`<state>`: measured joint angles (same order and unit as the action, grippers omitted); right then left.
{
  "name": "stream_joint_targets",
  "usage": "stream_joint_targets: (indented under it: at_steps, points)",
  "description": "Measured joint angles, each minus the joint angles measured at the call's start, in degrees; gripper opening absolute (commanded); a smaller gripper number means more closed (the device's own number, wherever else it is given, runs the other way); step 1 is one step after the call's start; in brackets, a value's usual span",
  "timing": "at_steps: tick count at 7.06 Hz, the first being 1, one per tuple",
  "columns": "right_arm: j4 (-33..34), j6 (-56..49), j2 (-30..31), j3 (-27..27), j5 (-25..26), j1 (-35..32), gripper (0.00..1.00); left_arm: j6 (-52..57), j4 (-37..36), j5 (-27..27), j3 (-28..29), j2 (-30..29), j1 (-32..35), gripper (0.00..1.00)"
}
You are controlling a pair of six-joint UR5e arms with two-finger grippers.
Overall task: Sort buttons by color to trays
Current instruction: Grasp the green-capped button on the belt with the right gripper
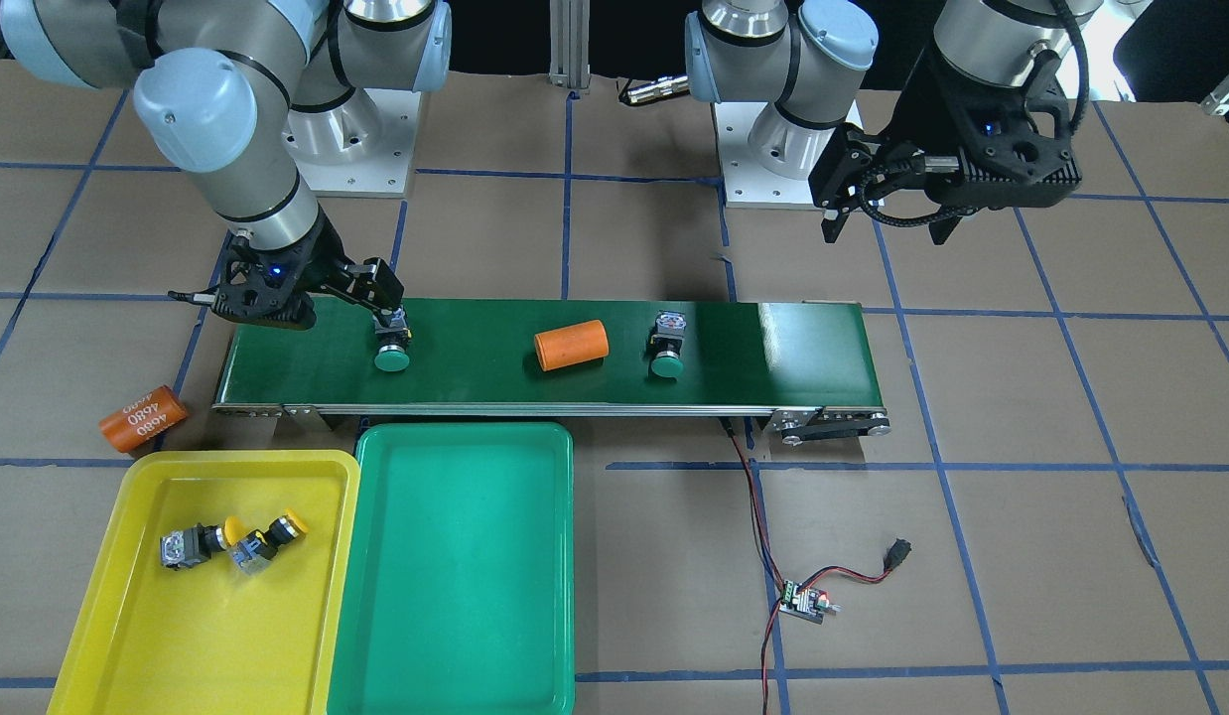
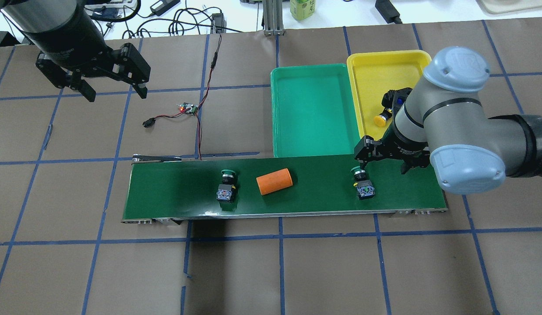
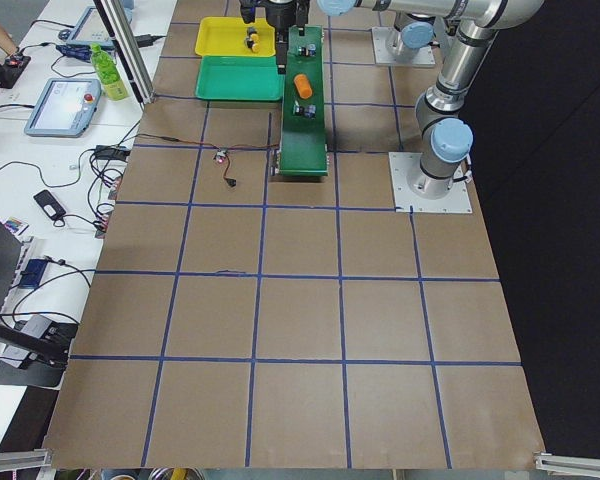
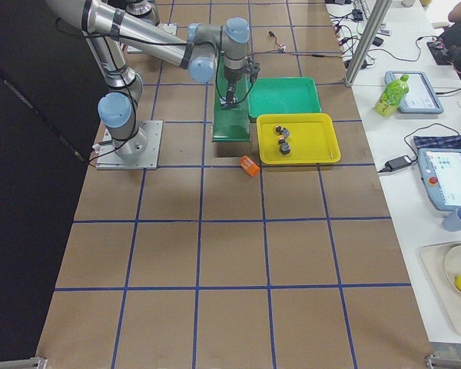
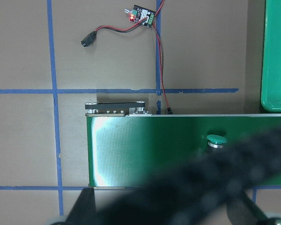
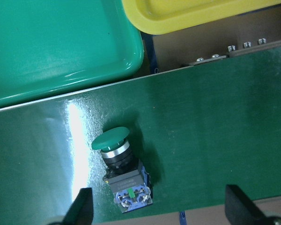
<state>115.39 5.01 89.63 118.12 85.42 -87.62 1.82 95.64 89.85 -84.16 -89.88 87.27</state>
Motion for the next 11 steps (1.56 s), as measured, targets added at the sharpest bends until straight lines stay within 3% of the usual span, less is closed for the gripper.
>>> stream_joint_targets:
  at_steps: [2,3,4,5,9,11]
  points:
    - [1.1,-1.0,-2.6,0.5,0.1,0.0,0.99,-0.1,0.0,-0.1,0.1,-0.1,0.0,1.00]
    - [0.9,-1.1,-3.1,1.0,0.2,0.0,0.86,-0.2,0.0,-0.8,0.3,-0.1,0.0,1.00]
    - [0.9,-1.0,-3.4,2.1,0.2,0.1,0.29,-0.2,0.0,-1.8,0.3,-0.1,0.0,1.00]
    - [1.1,-0.9,-3.6,3.2,0.2,0.2,0.00,-0.1,0.0,-2.1,0.1,0.0,0.0,1.00]
    - [0.3,-0.7,-3.3,3.2,0.4,0.4,0.00,0.0,0.0,-2.3,0.2,0.0,0.0,1.00]
    - [0.9,-0.4,-4.8,-3.6,0.1,0.3,0.00,0.3,0.0,-2.1,0.2,0.0,0.0,1.00]
